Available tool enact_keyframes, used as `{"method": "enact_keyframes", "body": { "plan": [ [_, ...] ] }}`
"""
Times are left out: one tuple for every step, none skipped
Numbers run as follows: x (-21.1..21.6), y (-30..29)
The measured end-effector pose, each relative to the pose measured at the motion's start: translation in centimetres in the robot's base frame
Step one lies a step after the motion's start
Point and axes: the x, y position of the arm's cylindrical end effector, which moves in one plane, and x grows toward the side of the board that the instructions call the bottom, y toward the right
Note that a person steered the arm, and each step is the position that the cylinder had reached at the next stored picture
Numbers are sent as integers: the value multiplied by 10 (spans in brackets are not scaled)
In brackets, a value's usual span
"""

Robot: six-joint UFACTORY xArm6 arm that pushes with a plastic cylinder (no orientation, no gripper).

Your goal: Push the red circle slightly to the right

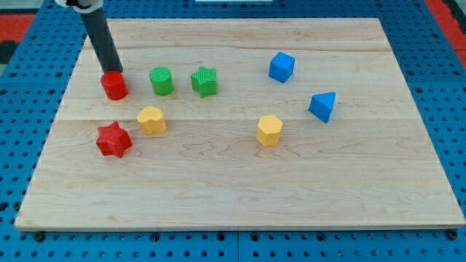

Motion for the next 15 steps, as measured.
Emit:
{"method": "enact_keyframes", "body": {
  "plan": [
    [-10,1],
    [-56,7],
    [-62,-17],
    [-43,-91],
    [-39,-93],
    [-7,-93],
    [56,-73],
    [63,-72],
    [63,-72],
    [65,-72],
    [65,-65],
    [78,-37],
    [88,-14],
    [69,-14],
    [64,-6]
  ]
}}
